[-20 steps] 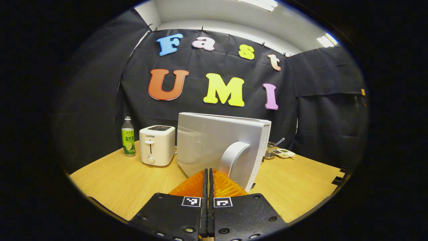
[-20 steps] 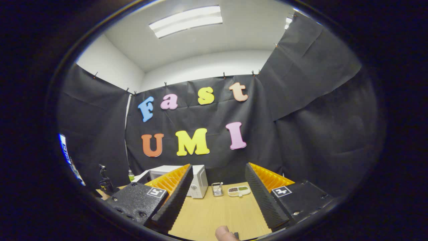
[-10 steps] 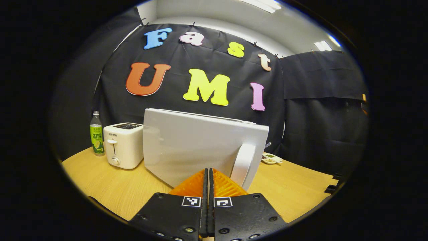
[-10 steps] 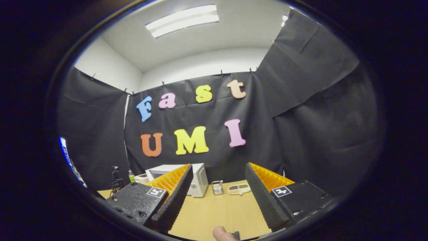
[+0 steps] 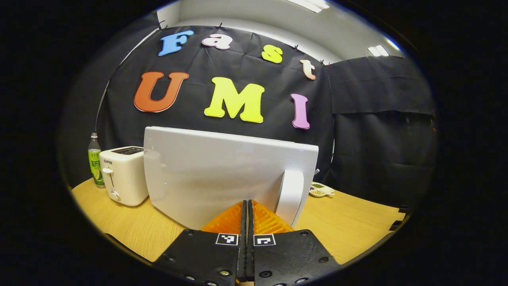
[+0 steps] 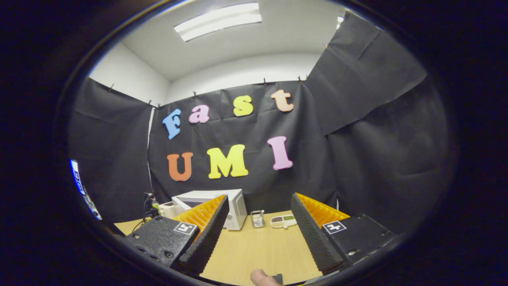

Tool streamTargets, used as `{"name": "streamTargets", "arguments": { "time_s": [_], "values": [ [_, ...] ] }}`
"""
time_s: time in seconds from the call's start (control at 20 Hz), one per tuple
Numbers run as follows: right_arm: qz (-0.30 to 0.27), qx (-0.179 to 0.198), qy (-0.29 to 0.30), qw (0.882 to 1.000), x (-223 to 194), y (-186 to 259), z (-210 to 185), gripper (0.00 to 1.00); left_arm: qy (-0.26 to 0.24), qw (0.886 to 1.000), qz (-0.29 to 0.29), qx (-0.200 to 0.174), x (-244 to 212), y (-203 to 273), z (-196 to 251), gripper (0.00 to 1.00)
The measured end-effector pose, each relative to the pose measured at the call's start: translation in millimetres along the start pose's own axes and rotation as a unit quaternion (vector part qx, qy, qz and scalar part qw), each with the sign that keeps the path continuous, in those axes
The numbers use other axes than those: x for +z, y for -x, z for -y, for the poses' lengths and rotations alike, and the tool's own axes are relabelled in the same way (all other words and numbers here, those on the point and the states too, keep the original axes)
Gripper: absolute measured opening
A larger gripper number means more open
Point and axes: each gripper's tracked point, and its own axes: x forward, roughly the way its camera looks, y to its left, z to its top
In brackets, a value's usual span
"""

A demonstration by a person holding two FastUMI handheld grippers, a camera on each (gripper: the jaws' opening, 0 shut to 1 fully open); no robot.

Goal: Open the microwave oven with the left hand, put the food in, and close the microwave oven.

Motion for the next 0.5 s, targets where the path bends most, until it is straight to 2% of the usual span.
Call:
{"name": "streamTargets", "arguments": {
  "time_s": [0.3, 0.35, 0.4, 0.5],
  "values": [
    [-0.030, 0.007, 0.014, 0.999, -24, -20, -3, 1.00, -0.010, 1.000, -0.019, 0.005, -8, -48, 14, 0.00],
    [-0.034, 0.008, 0.016, 0.999, -28, -25, -3, 0.91, -0.008, 1.000, -0.020, 0.002, -8, -58, 19, 0.00],
    [-0.039, 0.009, 0.018, 0.999, -33, -27, -3, 1.00, -0.009, 1.000, -0.020, 0.005, -9, -66, 21, 0.00],
    [-0.054, 0.018, 0.016, 0.998, -45, -36, -4, 1.00, -0.012, 1.000, -0.023, 0.018, -9, -84, 20, 0.00]
  ]
}}
